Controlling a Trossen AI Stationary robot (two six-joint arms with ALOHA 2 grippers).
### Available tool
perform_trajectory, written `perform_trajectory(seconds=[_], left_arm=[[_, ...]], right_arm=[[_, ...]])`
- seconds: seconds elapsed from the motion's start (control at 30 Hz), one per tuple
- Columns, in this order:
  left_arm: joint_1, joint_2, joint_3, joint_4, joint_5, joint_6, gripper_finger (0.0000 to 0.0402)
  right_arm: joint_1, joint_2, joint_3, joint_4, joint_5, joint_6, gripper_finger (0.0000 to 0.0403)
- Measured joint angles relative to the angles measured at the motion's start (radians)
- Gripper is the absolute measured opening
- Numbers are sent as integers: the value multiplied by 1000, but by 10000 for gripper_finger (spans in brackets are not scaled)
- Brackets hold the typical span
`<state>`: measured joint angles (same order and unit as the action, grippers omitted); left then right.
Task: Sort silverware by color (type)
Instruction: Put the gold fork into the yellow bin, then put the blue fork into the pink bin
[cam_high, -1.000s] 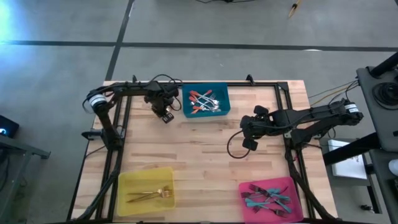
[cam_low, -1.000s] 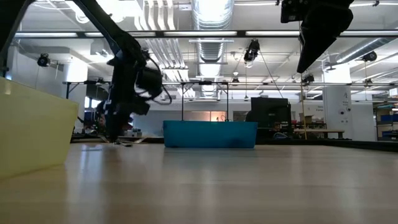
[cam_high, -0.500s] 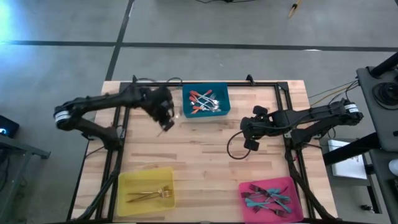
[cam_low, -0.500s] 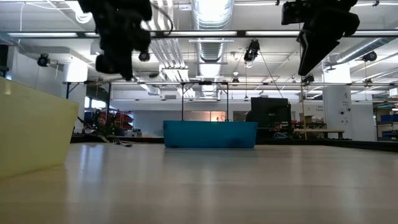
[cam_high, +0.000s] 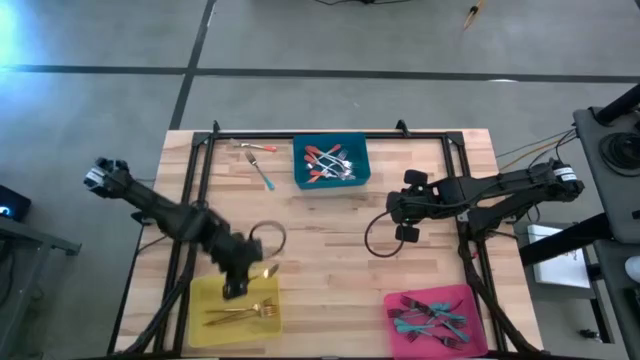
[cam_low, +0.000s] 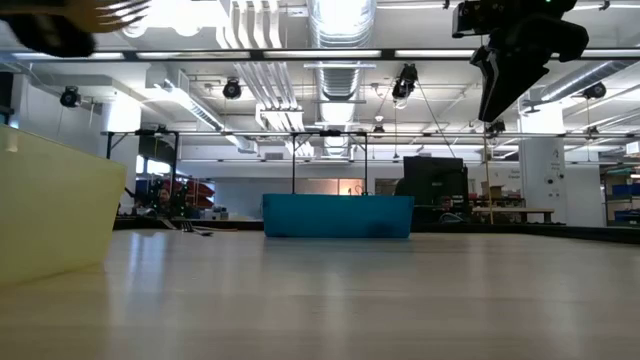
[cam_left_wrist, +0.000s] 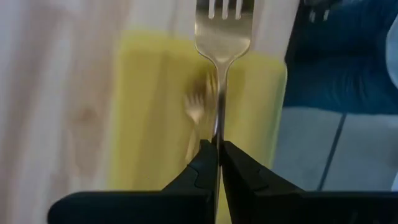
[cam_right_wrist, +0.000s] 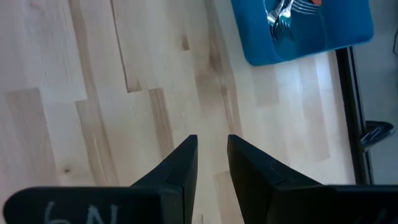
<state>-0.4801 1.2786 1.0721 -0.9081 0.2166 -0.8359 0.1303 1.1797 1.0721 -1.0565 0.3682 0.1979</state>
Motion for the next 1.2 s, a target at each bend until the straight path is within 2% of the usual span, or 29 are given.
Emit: perform_trajectory(seconds=[0.1, 0.2, 0.43, 0.77, 0.97, 1.07, 1.2], left_arm=[[-88, 41, 0, 3, 0, -105, 0], [-132, 92, 0, 7, 5, -171, 0], [-129, 188, 8, -1, 125, -211, 10], [-126, 217, 47, 1, 113, -221, 69], [-85, 215, 85, -33, -57, -177, 96], [-36, 215, 130, -124, -204, -113, 103], [57, 215, 214, -363, -451, -36, 106]], right_arm=[[0, 0, 0, 0, 0, -33, 79], [0, 0, 0, 1, 0, -42, 79], [0, 0, 0, 4, 0, -17, 79], [0, 0, 0, 23, -1, -15, 79], [0, 0, 0, 44, -1, -15, 79], [0, 0, 0, 82, -1, -16, 79], [0, 0, 0, 117, -1, -42, 79]])
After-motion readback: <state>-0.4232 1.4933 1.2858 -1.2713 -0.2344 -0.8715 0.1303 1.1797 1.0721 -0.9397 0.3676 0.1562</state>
